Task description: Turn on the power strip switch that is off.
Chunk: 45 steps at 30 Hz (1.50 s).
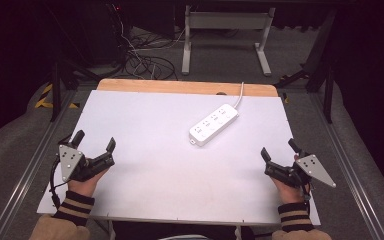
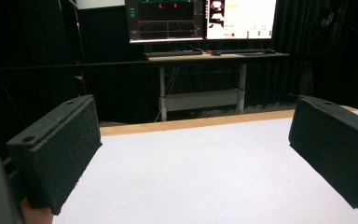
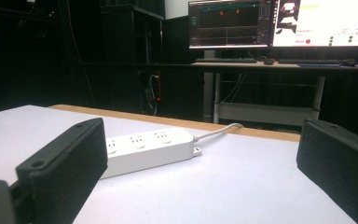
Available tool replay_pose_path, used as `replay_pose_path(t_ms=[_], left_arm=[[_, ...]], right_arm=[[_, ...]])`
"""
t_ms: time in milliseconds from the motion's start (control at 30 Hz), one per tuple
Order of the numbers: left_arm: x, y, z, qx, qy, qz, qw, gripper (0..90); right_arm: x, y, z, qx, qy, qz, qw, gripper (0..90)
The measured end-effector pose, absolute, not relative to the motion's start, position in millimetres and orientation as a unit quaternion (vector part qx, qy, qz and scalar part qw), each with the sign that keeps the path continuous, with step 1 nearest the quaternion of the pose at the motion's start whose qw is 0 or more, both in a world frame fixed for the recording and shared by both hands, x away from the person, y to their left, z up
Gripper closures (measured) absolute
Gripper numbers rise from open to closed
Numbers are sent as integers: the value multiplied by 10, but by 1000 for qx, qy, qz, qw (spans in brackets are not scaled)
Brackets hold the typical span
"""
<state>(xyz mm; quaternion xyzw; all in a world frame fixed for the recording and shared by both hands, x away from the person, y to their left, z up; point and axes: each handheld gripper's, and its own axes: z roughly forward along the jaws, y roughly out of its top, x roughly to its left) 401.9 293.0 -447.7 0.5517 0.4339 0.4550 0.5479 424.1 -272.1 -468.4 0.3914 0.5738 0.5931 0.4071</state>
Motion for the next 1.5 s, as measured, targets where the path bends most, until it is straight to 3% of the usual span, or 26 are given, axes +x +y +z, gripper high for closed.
replay_pose_path(t_ms=[867, 1167, 1500], left_arm=[[4025, 2930, -4478, 555, 433, 454, 547, 28], [4026, 2932, -4476, 555, 433, 454, 547, 28], [4030, 2929, -4478, 556, 434, 452, 547, 28]], right_arm=[[4212, -2753, -4655, 392, 562, 603, 409, 59], [4096, -2725, -4626, 339, 568, 614, 432, 558], [4056, -2740, -4590, 329, 585, 609, 423, 900]])
